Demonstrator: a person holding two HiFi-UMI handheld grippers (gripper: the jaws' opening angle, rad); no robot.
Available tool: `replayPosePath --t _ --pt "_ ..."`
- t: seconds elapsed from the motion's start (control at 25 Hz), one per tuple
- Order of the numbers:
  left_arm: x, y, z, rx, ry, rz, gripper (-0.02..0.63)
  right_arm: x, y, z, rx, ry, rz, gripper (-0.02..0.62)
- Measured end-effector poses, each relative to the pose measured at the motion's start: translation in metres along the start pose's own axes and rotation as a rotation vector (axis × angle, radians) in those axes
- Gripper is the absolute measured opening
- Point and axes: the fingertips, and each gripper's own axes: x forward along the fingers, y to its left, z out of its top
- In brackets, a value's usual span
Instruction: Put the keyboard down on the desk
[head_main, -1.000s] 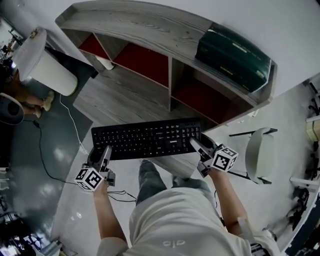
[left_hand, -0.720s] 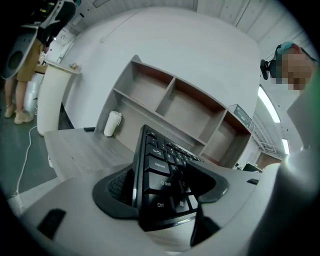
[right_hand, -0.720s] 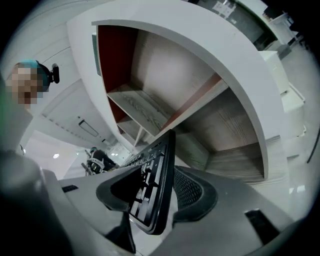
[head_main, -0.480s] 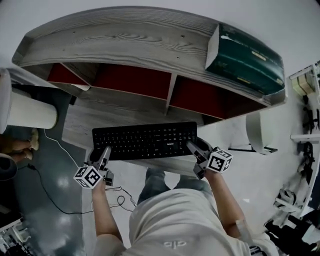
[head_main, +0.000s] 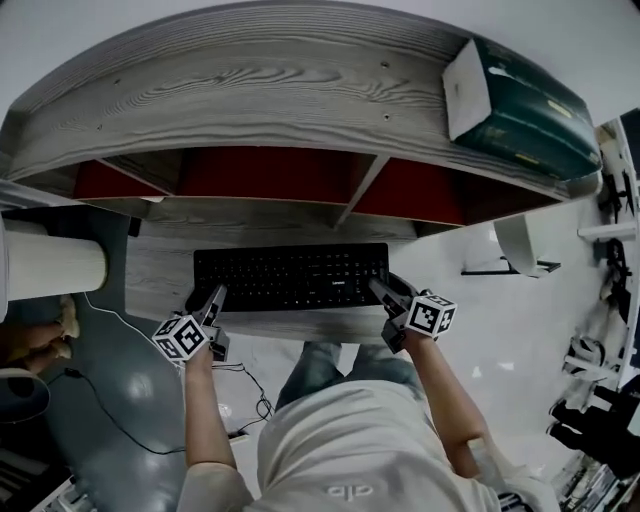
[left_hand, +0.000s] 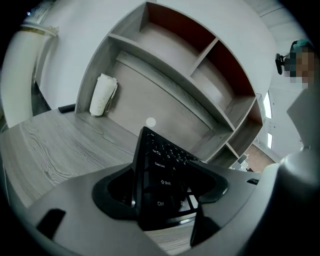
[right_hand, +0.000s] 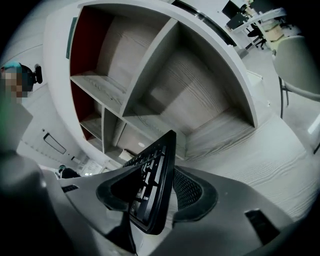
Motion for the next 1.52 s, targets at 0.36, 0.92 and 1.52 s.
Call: replayPosePath --t 0.36,0.92,1.52 --pt "0.037 0.053 -0.026 -0.073 0.116 0.004 0.308 0.035 -0.029 -0.028 0.062 0.011 -0.080 0.216" --pt "0.074 0.092 -0.045 -0.078 0.226 0.013 0.308 0.063 -0.063 -0.069 0.193 0.044 -0.165 0.217" --pt "0.081 0.109 -0.058 -0.111 0.289 0.040 0.310 0.079 -0.077 -0.078 0.188 0.113 -0.243 0.227"
